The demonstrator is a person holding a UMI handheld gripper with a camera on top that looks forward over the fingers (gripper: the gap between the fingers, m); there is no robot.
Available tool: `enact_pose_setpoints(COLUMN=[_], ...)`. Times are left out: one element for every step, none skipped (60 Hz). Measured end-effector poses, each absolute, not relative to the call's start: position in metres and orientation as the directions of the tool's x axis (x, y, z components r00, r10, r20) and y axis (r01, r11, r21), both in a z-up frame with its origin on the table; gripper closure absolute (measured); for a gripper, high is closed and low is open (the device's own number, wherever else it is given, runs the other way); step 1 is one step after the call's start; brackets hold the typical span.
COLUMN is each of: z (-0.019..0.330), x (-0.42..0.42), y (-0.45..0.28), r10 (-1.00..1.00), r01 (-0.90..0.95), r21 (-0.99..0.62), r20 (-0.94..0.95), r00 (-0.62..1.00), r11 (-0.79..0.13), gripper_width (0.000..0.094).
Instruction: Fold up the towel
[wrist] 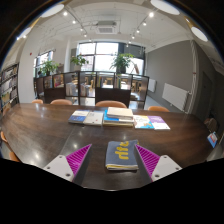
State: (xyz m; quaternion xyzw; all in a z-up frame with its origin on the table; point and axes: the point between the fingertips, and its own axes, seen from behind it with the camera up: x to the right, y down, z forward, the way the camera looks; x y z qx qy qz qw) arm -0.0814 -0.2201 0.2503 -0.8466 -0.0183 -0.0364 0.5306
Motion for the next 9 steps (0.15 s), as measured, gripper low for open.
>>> enact_pose_setpoints(z=[0.251, 0.253, 0.253, 0.253, 0.253, 0.253, 0.253, 0.253, 0.253], x=[-0.082, -0.081, -0.081, -0.081, -0.081, -0.081, -0.08, -0.08, -0.081], y=[-0.222, -0.225, -0.227, -0.229, -0.232, -0.234, -0.236, -0.239, -0.241], r10=[-0.014, -0.02, -0.024, -0.025, -0.026, -0.028, -0.03, -0.031, -0.031], r01=[0.065, 0.062, 0.062, 0.063, 0.065, 0.067, 0.07, 0.072, 0.072], r21=[-0.899, -0.9, -0.9, -0.898, -0.897, -0.896, -0.895, -0.894, -0.893], r20=[0.078, 0.078, 0.08, 0.082, 0.085, 0.088, 0.092, 0.095, 0.096], r00=[0.997, 0.997, 0.996, 0.996, 0.996, 0.996, 0.995, 0.995, 0.995], r11=[-0.434, -0.432, -0.432, -0.435, -0.437, -0.439, -0.44, -0.442, -0.444], gripper_width=[0.0091, 0.0092, 0.0094, 0.0094, 0.0093, 0.0096, 0.0093, 0.0093, 0.0095])
